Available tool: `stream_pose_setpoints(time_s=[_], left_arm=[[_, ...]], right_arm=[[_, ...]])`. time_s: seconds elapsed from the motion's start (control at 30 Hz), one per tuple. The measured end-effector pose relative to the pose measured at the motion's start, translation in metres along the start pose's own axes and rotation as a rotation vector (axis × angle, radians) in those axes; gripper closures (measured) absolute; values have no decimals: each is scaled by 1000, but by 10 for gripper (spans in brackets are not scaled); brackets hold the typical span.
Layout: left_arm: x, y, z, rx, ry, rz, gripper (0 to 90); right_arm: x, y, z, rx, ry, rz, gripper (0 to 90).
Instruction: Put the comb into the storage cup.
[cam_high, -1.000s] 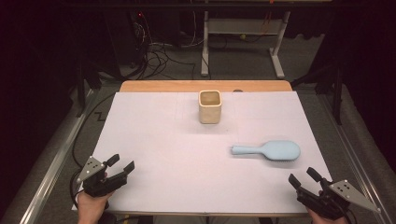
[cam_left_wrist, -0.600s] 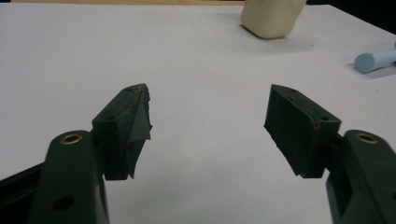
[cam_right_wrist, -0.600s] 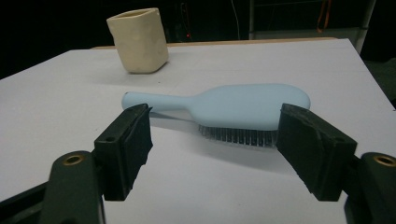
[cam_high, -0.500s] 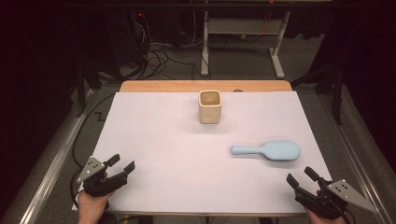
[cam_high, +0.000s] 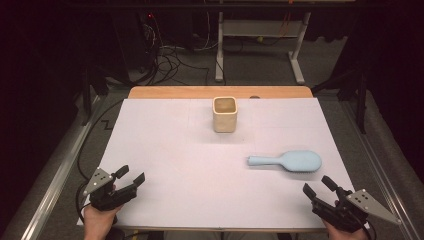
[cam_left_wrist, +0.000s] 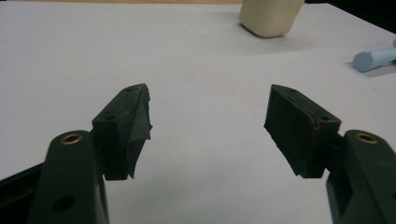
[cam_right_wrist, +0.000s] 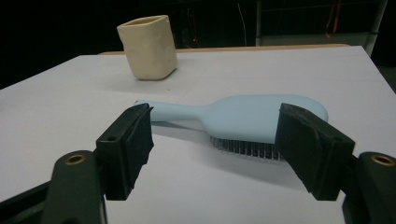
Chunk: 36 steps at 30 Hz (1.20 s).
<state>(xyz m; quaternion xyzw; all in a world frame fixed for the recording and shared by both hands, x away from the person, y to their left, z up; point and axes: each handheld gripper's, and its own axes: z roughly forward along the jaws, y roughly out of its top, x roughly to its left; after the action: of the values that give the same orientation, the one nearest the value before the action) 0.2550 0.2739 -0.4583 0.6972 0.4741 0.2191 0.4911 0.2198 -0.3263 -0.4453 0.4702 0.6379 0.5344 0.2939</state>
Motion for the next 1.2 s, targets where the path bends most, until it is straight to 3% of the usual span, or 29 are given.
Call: stream_pose_setpoints(time_s=[1.2], left_arm=[[0, 0, 2, 4, -7, -5, 318]], right_arm=[[20, 9, 33, 13, 75, -43, 293]])
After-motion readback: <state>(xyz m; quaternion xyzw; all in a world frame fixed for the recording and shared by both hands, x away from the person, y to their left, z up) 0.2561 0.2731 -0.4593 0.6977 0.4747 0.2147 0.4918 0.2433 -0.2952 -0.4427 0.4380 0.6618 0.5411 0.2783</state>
